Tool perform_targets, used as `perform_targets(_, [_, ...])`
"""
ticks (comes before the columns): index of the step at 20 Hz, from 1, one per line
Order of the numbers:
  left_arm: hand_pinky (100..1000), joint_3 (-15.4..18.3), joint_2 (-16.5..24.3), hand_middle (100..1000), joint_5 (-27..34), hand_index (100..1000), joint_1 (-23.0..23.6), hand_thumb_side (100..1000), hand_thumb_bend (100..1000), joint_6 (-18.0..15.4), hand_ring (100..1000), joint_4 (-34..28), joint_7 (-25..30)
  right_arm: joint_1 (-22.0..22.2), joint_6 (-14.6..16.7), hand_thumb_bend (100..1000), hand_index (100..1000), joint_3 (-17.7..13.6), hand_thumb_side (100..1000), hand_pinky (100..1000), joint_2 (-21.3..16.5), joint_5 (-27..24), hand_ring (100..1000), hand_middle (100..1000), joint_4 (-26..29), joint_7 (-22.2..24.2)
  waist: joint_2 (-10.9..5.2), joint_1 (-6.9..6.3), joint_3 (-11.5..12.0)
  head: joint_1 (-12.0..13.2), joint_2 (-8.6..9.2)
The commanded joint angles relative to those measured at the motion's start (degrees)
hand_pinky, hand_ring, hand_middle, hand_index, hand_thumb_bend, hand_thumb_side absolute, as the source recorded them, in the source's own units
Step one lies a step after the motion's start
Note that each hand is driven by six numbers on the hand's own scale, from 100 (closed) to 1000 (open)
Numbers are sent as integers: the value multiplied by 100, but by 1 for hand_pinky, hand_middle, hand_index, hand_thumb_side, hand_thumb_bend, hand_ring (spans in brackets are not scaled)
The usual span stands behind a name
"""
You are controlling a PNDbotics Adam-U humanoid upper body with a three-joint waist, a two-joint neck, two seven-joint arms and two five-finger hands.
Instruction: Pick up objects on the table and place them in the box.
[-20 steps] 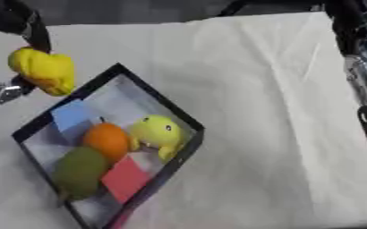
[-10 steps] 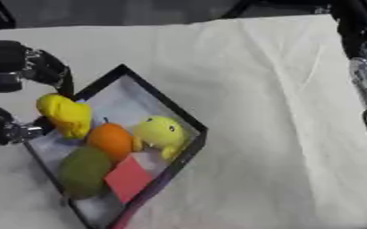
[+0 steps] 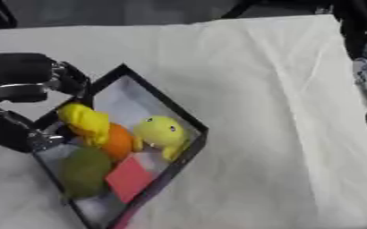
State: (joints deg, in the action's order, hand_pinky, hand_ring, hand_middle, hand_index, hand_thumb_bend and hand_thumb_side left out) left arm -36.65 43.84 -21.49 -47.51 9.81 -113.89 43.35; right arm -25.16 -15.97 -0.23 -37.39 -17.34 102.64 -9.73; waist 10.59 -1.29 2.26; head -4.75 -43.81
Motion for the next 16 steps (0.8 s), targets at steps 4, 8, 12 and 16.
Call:
perform_targets(4, [761,-40,-138,701,-305,733,-107,201,195,136,743,-64,252,-65,-1,100,821,-29,698,928,-106,24,745,733,75,14,-128,-79,-28,20,-30])
perform_targets(8, [782,-76,-260,742,-438,779,-104,270,245,96,772,62,478,-67,-1,100,821,-31,699,928,-99,20,745,733,79,12,-121,-81,-44,22,-30])
perform_targets(12, [828,-86,-311,812,-515,888,-94,408,393,-26,833,158,670,-72,1,100,821,-30,698,929,-98,16,745,733,84,14,-121,-85,-47,19,-30])
perform_targets(16, [864,0,-319,859,-670,939,-64,615,667,-142,876,164,700,-72,3,100,821,-29,696,929,-95,9,744,732,91,15,-128,-85,-42,18,-30])
